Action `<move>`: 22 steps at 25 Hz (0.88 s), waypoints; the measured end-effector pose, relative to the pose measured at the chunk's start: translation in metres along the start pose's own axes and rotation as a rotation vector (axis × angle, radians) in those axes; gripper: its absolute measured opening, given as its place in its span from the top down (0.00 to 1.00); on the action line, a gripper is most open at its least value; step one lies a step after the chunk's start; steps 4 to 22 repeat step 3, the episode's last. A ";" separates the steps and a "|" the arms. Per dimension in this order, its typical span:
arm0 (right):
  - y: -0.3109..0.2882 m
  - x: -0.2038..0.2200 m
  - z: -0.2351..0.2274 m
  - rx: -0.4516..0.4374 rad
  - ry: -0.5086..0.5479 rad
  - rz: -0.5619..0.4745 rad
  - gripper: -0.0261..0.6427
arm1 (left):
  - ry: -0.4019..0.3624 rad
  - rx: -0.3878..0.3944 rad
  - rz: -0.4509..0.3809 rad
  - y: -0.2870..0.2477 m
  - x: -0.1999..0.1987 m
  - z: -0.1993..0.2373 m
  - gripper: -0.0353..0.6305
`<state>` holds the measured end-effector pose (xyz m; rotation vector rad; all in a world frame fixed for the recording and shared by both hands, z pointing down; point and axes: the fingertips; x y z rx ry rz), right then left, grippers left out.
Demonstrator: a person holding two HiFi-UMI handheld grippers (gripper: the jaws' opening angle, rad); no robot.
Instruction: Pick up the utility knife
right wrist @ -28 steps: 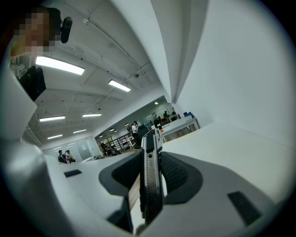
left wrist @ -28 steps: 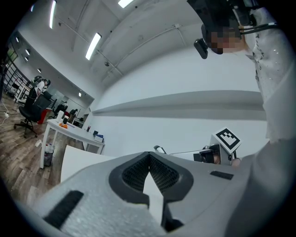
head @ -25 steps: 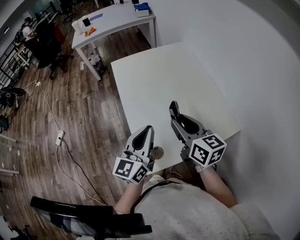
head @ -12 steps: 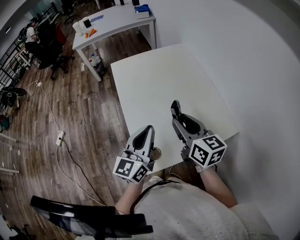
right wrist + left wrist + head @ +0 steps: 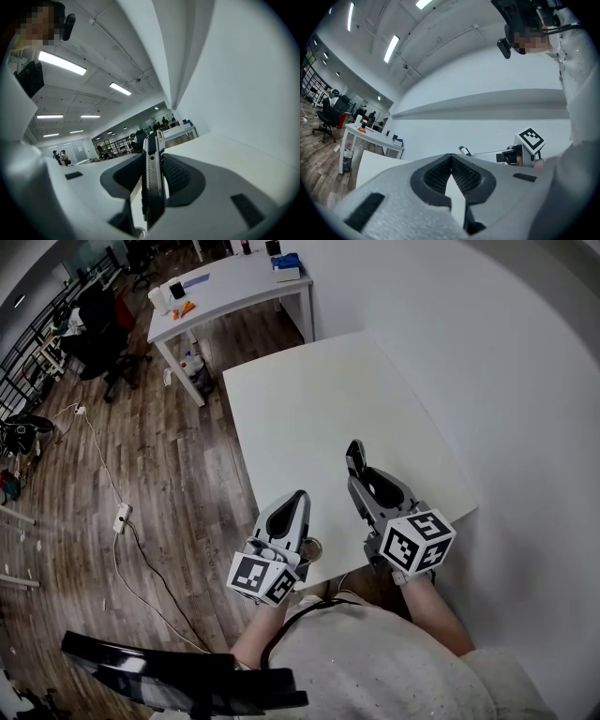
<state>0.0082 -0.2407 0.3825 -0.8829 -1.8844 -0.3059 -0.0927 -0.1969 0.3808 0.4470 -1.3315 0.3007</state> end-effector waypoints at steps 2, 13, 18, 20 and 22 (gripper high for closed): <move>0.002 0.000 -0.003 0.001 0.000 -0.001 0.75 | -0.003 0.000 0.000 -0.001 0.002 -0.002 0.94; 0.003 0.000 -0.004 0.001 0.000 -0.001 0.75 | -0.005 0.001 -0.001 -0.001 0.002 -0.003 0.94; 0.003 0.000 -0.004 0.001 0.000 -0.001 0.75 | -0.005 0.001 -0.001 -0.001 0.002 -0.003 0.94; 0.003 0.000 -0.004 0.001 0.000 -0.001 0.75 | -0.005 0.001 -0.001 -0.001 0.002 -0.003 0.94; 0.003 0.000 -0.004 0.001 0.000 -0.001 0.75 | -0.005 0.001 -0.001 -0.001 0.002 -0.003 0.94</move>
Point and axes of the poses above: the fingertips, and each gripper's own axes: y backward along the fingers, z to its left, x out of its underside, and after that the axes turned 6 degrees about -y, right-handed
